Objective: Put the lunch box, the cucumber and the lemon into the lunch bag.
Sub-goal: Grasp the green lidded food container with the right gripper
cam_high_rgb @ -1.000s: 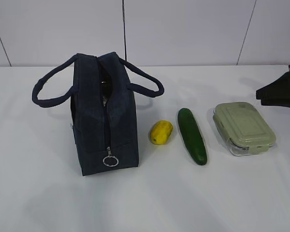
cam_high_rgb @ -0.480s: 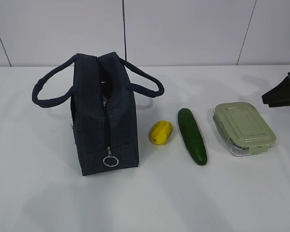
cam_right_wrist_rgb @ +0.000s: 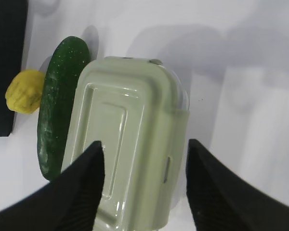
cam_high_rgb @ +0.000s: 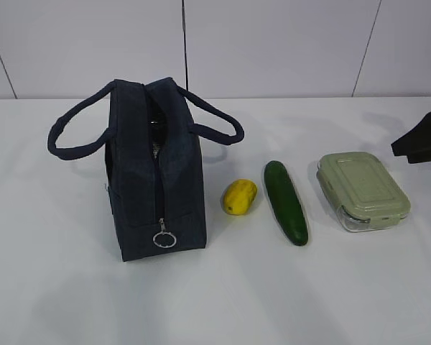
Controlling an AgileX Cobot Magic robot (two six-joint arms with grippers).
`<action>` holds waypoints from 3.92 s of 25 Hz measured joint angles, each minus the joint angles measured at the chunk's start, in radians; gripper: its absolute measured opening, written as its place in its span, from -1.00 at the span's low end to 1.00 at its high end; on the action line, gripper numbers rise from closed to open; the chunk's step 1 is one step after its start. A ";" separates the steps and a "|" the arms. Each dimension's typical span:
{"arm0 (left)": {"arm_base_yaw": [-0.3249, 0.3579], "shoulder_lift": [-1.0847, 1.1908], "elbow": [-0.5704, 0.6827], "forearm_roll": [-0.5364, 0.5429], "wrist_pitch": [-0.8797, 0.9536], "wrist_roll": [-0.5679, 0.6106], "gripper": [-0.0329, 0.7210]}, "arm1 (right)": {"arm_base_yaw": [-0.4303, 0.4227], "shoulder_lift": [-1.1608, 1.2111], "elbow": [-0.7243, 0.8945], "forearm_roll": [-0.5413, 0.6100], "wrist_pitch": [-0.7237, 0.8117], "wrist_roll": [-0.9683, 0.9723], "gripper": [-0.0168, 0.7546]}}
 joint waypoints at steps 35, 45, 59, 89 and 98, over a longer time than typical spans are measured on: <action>0.000 0.000 0.000 0.002 0.000 0.000 -0.28 | 0.000 0.152 -0.004 0.047 0.002 0.056 0.67; 0.000 0.000 0.000 0.002 0.000 0.000 -0.28 | 0.000 0.152 -0.004 0.065 0.002 0.046 0.67; 0.000 0.000 0.000 0.002 0.000 0.000 -0.28 | 0.039 0.152 -0.004 0.063 0.000 0.036 0.63; 0.000 0.000 0.000 0.002 0.000 0.000 -0.28 | 0.039 0.216 -0.016 0.112 0.068 0.038 0.44; 0.000 0.000 0.000 0.002 0.000 0.000 -0.28 | 0.039 0.216 -0.016 0.112 0.080 0.038 0.33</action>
